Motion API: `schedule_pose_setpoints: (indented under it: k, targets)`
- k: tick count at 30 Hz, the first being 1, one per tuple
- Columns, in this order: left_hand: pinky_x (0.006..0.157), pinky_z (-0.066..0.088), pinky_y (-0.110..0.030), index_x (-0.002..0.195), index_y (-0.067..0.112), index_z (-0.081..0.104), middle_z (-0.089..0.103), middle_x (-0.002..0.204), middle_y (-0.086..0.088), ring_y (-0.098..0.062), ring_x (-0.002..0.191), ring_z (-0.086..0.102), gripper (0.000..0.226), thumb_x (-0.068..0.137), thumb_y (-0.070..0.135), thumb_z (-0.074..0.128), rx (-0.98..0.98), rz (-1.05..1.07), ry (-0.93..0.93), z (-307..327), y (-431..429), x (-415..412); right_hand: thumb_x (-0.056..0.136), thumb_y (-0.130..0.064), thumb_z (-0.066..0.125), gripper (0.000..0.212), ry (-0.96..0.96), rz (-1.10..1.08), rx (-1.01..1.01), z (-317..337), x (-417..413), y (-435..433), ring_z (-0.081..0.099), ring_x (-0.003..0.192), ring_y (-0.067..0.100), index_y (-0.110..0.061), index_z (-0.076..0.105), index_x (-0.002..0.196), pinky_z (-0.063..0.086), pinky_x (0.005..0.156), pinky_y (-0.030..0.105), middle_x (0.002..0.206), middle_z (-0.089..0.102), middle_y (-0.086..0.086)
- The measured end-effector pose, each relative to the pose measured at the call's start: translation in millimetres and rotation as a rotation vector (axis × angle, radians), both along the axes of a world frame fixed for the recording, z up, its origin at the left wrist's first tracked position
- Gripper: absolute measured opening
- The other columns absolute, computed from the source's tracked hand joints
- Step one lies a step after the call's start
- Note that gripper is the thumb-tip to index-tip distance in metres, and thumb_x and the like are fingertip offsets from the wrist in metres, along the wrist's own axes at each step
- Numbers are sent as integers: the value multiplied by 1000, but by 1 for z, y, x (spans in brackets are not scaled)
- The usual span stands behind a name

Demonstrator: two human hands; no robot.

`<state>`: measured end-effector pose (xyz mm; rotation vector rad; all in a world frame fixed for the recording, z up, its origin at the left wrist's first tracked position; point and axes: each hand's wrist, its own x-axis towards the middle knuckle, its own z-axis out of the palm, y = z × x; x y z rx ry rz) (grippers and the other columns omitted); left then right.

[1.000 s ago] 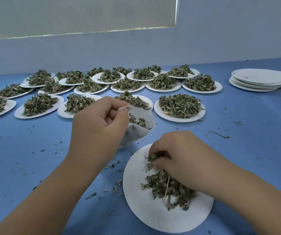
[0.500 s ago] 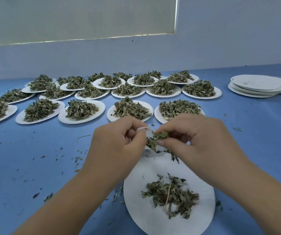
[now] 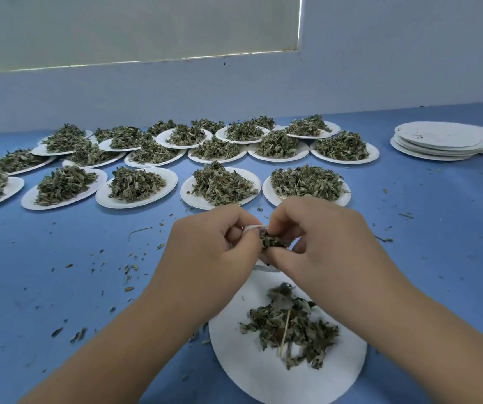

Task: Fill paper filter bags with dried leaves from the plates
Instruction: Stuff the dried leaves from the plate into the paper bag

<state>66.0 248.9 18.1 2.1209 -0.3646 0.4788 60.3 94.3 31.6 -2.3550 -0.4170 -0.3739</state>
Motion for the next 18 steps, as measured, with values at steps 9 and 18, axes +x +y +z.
schedule_pose_setpoints:
  k: [9,18]
  targets:
    - [43,31,-13,69,28,69,57,54,-1,-6,44,42,16,80,19,60,-21,20,11,4,1,0,75,-25,75,13,-5,106,118,-1,0,-4,60,78,4,-31,64,82,51,71,20,85,59,-12]
    - [44,33,-19,70,29,70,56,55,-7,-20,49,46,24,84,10,63,-17,-3,4,2,1,1,91,-19,60,13,-142,130,-87,-10,6,1,56,75,14,-22,73,89,49,68,40,79,57,-3]
